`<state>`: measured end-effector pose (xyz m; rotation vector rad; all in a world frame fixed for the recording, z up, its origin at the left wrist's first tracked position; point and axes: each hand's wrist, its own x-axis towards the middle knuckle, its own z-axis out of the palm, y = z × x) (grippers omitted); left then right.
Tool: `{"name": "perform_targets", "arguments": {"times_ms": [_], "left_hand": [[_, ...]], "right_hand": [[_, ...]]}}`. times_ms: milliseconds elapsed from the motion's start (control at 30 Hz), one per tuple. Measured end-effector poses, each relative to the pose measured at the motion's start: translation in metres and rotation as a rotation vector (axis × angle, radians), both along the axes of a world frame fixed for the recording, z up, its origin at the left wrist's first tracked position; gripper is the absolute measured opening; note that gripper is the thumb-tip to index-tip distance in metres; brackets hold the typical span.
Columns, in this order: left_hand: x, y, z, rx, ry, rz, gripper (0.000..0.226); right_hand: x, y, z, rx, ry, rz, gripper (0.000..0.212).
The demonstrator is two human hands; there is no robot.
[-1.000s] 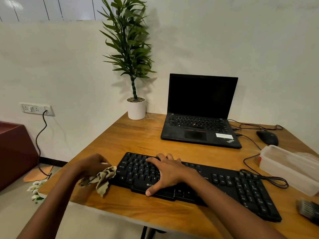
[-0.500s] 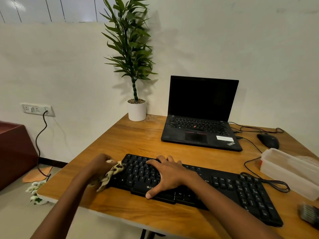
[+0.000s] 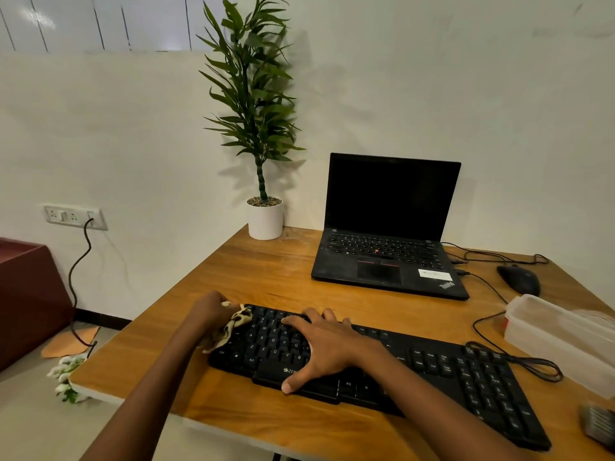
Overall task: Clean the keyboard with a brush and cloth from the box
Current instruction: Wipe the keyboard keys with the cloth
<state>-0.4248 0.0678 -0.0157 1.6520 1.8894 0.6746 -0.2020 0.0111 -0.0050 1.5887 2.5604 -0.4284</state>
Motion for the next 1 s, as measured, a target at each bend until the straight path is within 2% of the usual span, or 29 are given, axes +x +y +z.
{"name": "perform_targets", "arguments": {"times_ms": [200,367,600,700,900,1000], "left_hand": [[0.01,0.008,-0.002,0.071,-0.054,0.02,0.027],[-0.01,-0.017,0.001,-0.052,0.021,-0.019,0.027],[-0.031,-0.074,0.001,-0.067,-0.005,-0.012,0.022],[-0.03,-0.086,-0.004,-0.044,-0.045,0.068,0.027],[0.0,-0.115,-0.014,0.062,-0.15,0.34,0.018],[0.018,-0.124,-0.013,0.088,-0.155,0.382,0.019]], "right_hand": [[0.0,0.001,0.0,-0.004,-0.002,-0.001,0.106],[-0.001,0.001,0.0,0.002,-0.018,-0.008,0.107],[-0.001,0.001,-0.001,0.008,-0.009,-0.013,0.106],[0.0,0.001,-0.002,0.014,-0.007,-0.01,0.106],[0.001,0.0,-0.004,0.021,0.001,-0.009,0.106],[0.0,0.0,-0.005,0.022,0.005,-0.007,0.107]]}}
